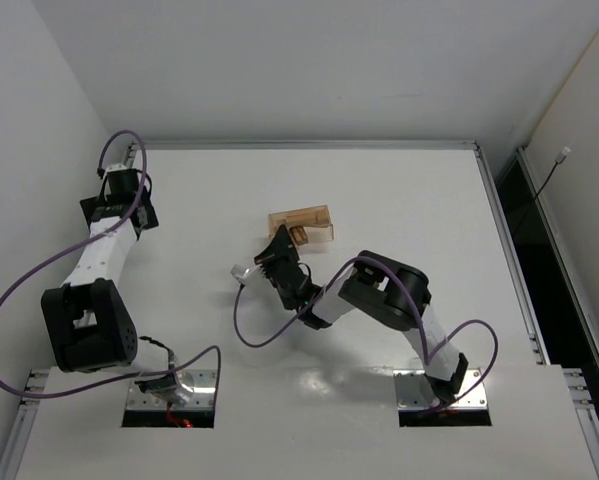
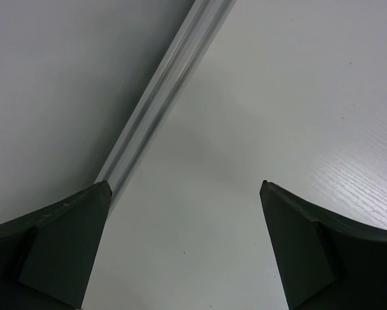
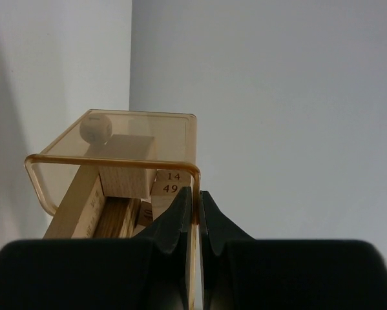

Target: Build the wood block tower

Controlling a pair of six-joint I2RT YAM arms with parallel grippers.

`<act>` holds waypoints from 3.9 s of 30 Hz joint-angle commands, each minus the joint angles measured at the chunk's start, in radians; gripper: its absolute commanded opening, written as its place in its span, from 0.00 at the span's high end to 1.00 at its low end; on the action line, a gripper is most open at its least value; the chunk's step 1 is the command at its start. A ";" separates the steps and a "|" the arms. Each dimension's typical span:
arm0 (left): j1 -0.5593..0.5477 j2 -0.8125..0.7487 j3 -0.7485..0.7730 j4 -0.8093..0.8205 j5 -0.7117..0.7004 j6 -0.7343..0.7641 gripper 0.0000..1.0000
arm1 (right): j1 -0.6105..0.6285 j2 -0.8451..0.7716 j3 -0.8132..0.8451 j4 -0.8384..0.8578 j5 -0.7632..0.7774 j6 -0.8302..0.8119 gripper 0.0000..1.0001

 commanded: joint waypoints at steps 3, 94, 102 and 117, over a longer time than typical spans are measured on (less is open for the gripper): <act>0.012 -0.028 0.012 0.036 0.007 -0.005 0.00 | 0.005 -0.021 -0.017 0.558 0.046 0.036 1.00; 0.021 0.029 0.084 -0.023 0.126 -0.037 0.00 | -0.032 -0.409 0.398 -0.914 0.205 1.012 1.00; 0.012 0.020 0.075 -0.023 0.137 -0.037 0.00 | -0.200 -0.373 0.785 -1.714 -0.326 1.531 1.00; -0.034 0.000 0.036 0.016 0.234 0.005 0.00 | -0.884 -0.121 1.020 -1.935 -0.830 1.682 1.00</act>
